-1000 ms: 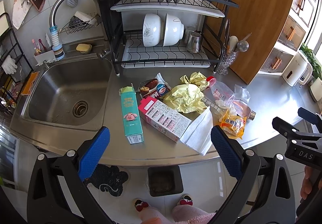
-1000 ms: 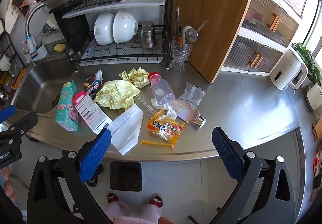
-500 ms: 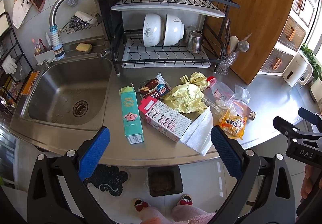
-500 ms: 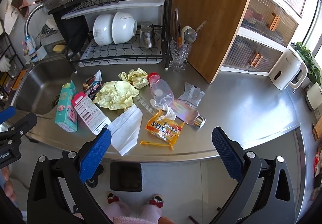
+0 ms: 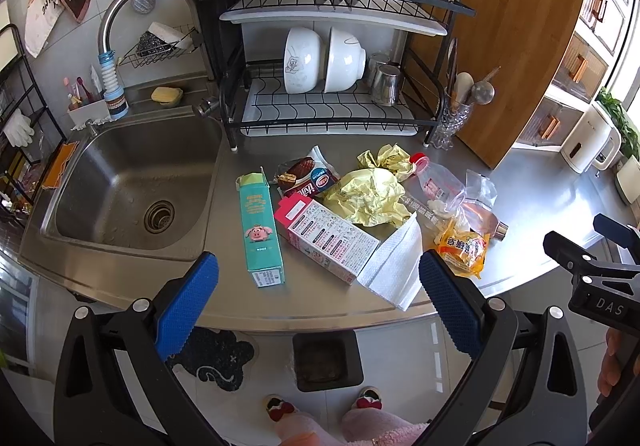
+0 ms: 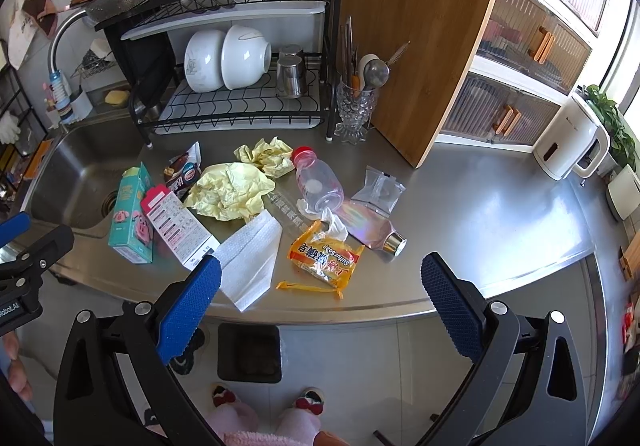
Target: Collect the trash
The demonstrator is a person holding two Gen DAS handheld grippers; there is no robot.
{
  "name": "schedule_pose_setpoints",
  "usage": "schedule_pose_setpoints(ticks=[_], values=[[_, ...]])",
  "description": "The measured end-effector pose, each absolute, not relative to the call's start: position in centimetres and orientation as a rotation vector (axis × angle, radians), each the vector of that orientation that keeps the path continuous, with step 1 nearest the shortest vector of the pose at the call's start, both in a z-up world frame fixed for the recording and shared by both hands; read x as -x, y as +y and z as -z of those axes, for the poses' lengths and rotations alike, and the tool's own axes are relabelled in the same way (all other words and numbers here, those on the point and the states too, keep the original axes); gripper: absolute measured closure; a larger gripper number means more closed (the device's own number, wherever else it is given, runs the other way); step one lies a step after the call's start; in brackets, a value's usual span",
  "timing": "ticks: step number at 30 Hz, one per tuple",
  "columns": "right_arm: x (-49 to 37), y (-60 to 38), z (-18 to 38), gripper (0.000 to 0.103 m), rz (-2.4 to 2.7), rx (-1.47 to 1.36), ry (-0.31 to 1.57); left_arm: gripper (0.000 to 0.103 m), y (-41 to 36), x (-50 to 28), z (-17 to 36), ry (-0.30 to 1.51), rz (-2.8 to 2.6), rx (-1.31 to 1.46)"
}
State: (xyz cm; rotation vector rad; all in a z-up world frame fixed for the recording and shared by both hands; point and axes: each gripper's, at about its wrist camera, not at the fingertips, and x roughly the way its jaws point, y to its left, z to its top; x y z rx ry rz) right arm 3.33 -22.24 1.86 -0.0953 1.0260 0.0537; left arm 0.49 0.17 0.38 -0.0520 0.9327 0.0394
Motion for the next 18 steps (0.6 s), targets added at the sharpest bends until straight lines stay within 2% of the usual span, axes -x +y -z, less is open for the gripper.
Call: schedule_pose_setpoints(ticks=[18], values=[[-3.47, -22.20, -2.17, 0.003, -0.045, 0.102, 1.023, 0.008, 0.31, -0.63, -0.46, 0.933, -0.043, 0.052]])
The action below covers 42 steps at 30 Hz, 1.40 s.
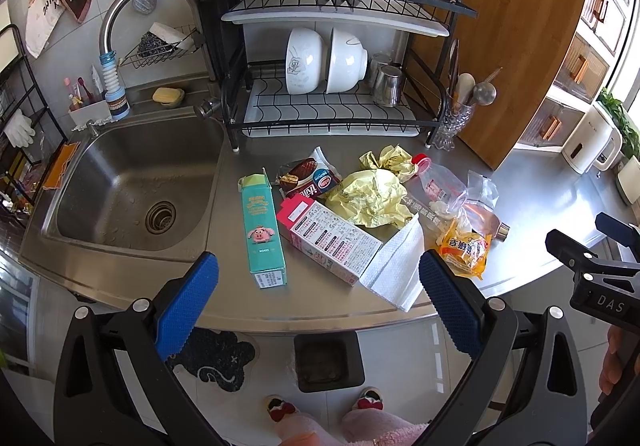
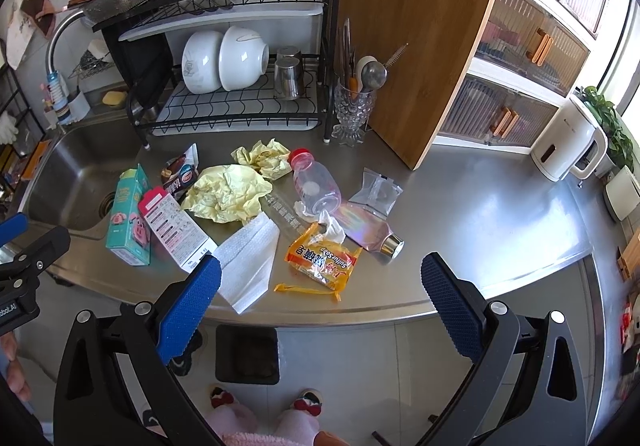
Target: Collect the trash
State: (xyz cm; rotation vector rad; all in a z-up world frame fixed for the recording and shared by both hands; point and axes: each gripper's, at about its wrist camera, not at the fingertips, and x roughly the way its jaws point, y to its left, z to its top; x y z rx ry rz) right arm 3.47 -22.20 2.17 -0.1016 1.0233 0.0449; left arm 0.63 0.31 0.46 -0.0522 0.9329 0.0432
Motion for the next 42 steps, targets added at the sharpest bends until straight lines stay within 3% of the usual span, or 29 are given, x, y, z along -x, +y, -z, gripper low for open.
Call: schedule_pose_setpoints(ticks=[30, 41, 42], values=[[-5.3, -24.7, -1.4, 0.003, -0.079, 0.001, 1.030, 0.008, 1.3, -2.1, 0.5, 0.945, -0.057, 0.051], [-10.3, -26.8, 6.5, 0.004, -0.125, -0.076, 1.229, 0.008, 5.7, -6.1, 4.8, 1.034, -0.105, 0.128], [-10.6, -27.0, 7.5, 0.009, -0.127, -0.077, 1.248, 0.008, 6.2, -6.4, 5.5, 1.049, -0.116, 0.133]])
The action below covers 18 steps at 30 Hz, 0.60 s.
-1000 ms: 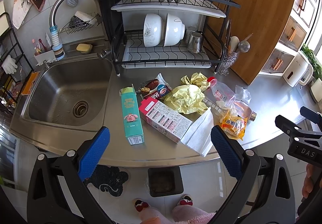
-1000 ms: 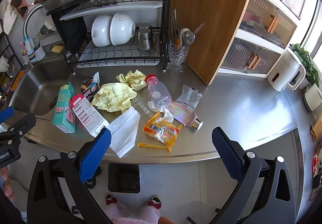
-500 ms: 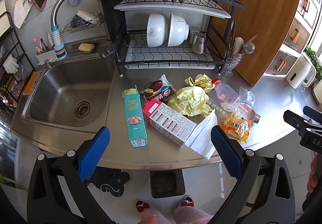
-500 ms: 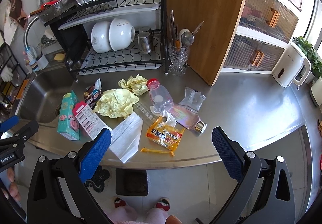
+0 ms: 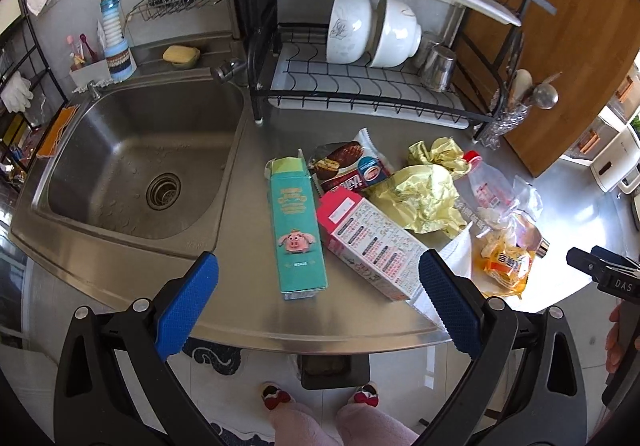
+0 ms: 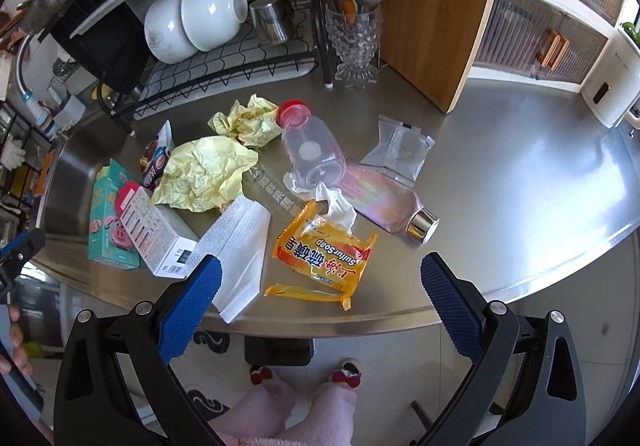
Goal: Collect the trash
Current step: 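Grasp the teal box with the left tool while the right tool grasps the yellow soap wrapper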
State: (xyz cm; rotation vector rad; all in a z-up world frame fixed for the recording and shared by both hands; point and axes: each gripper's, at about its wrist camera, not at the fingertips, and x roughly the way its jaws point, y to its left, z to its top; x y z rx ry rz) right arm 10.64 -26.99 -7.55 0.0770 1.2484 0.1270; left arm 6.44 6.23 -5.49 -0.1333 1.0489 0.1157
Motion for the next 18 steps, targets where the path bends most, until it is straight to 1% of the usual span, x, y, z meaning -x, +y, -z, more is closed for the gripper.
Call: schedule_pose_setpoints(ticks=[1, 4, 8, 9, 13, 14, 18], values=[[-10.9, -27.1, 8.5, 0.014, -0.126, -0.074, 1.267, 0.009, 6.7, -6.8, 6.2, 1.061, -0.122, 0.142], [-11.6, -27.1, 10.8, 0.020, -0.119, -0.074, 1.318, 0.014, 8.0, -7.9, 8.1, 1.097, -0.135, 0.167], [-12.3, -27.1, 13.0, 0.022, -0.131, -0.085, 1.352, 0.018, 8.6, -9.2, 10.3, 1.139, -0.133, 0.178], [-12.5, -27.0, 13.4, 0.024, -0.136, -0.091, 1.356, 0.019, 8.8, -9.6, 10.8, 1.149, -0.129, 0.182], [-13.1, -27.0, 14.9, 0.031, -0.139, -0.110, 1.383, 0.026, 9.2, -10.7, 12.5, 1.187, -0.148, 0.177], [-13.2, -26.9, 15.2, 0.032, -0.137, -0.116, 1.391, 0.030, 9.1, -10.8, 13.0, 1.201, -0.151, 0.176], [-13.4, -26.9, 16.2, 0.033, -0.141, -0.131, 1.406, 0.036, 8.8, -11.1, 14.6, 1.248, -0.149, 0.155]])
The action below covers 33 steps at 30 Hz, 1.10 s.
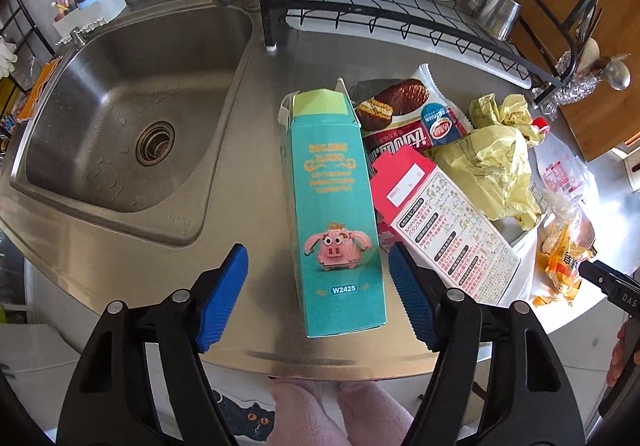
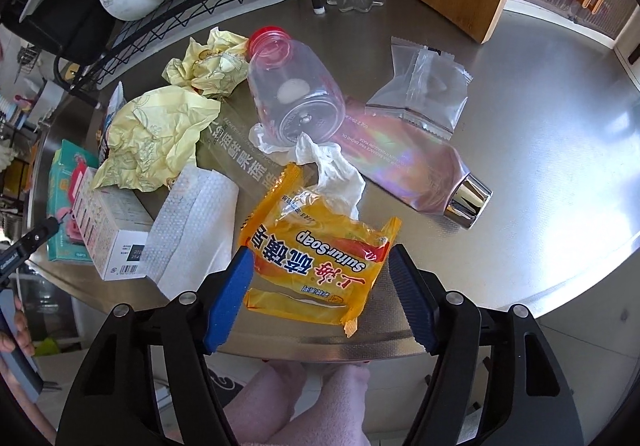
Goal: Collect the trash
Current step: 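Grasp the teal box with the left tool while the right tool grasps the yellow soap wrapper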
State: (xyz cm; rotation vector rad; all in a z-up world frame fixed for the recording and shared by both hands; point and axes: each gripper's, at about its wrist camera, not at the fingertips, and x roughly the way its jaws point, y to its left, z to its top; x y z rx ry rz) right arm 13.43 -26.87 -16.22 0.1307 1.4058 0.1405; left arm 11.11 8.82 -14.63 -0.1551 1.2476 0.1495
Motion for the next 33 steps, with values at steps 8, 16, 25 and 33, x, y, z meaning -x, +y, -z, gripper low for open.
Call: schedule_pose_setpoints(ticks=[8, 16, 25, 33], values=[[-13.5, -27.0, 17.8, 0.043, -0.128, -0.132, 1.425, 0.063, 9.4, -11.2, 16.7, 1.294, -0.158, 0.161], [-13.4, -27.2, 18.1, 0.087, -0.107, -0.107, 1.424, 0.065, 9.2, -11.3, 16.6, 1.285, -0.164, 0.160], [-12.6, -26.6, 17.1, 0.099, -0.133, -0.127, 1.411, 0.065, 9.4, -10.3, 14.9, 1.231, -0.143, 0.155], [-10.6, -26.2, 12.7, 0.099, -0.174, -0.132, 1.321, 0.065, 9.9, -8.2, 11.2, 1.143, -0.142, 0.141]])
